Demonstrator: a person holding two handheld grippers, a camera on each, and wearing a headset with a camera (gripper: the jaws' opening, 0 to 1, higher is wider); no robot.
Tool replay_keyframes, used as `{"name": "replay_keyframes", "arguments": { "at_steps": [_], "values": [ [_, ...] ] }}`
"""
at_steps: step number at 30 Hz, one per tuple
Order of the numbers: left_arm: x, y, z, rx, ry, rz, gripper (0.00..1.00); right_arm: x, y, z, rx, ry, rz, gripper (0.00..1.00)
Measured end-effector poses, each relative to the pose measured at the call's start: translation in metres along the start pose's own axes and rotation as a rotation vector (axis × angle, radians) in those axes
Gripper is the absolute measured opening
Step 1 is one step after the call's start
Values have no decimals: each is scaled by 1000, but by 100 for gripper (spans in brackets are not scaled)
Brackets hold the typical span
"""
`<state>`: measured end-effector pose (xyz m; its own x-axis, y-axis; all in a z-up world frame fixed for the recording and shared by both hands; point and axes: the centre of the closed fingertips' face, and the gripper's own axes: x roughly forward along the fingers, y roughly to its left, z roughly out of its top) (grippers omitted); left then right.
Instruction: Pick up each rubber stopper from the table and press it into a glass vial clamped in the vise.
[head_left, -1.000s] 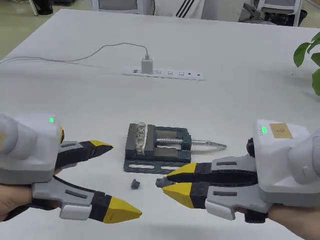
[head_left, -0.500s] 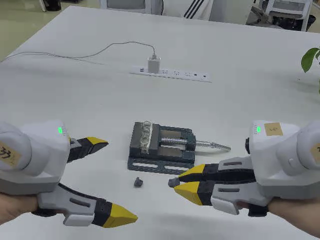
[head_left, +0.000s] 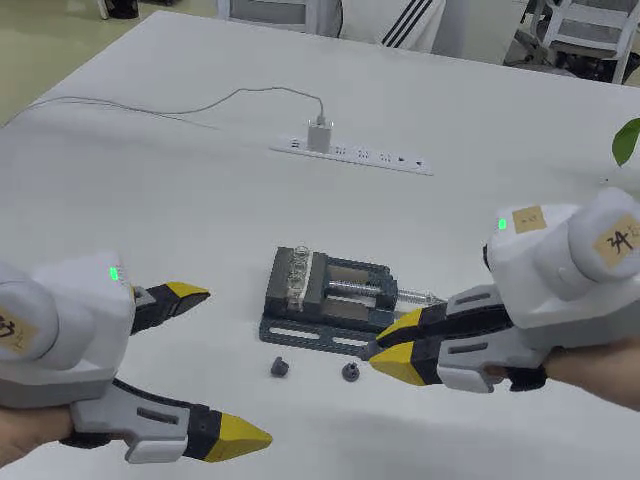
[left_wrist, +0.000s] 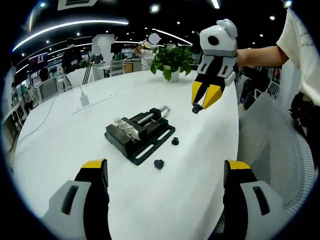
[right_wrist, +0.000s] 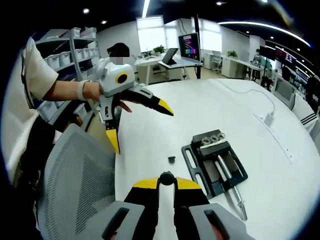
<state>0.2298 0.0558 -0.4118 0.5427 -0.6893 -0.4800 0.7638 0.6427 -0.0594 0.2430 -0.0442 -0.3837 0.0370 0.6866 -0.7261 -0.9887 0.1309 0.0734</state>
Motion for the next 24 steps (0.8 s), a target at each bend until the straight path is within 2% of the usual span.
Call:
{"name": "replay_keyframes", "arguments": {
  "at_steps": [10,12,18,24],
  "values": [
    [0,0,-5,10,6,12,95,-5,-26,13,-109,149,53,5],
    [1,0,-6,8,9,14,95,-6,-36,15,-142,176,62,5],
    [-1,1,-10,12,16,21,94,-6,-57,30,-178,217,82,5],
    [-2,3,-12,36,32,27,94,-5,-69,48,-223,271,114,5]
  ]
}}
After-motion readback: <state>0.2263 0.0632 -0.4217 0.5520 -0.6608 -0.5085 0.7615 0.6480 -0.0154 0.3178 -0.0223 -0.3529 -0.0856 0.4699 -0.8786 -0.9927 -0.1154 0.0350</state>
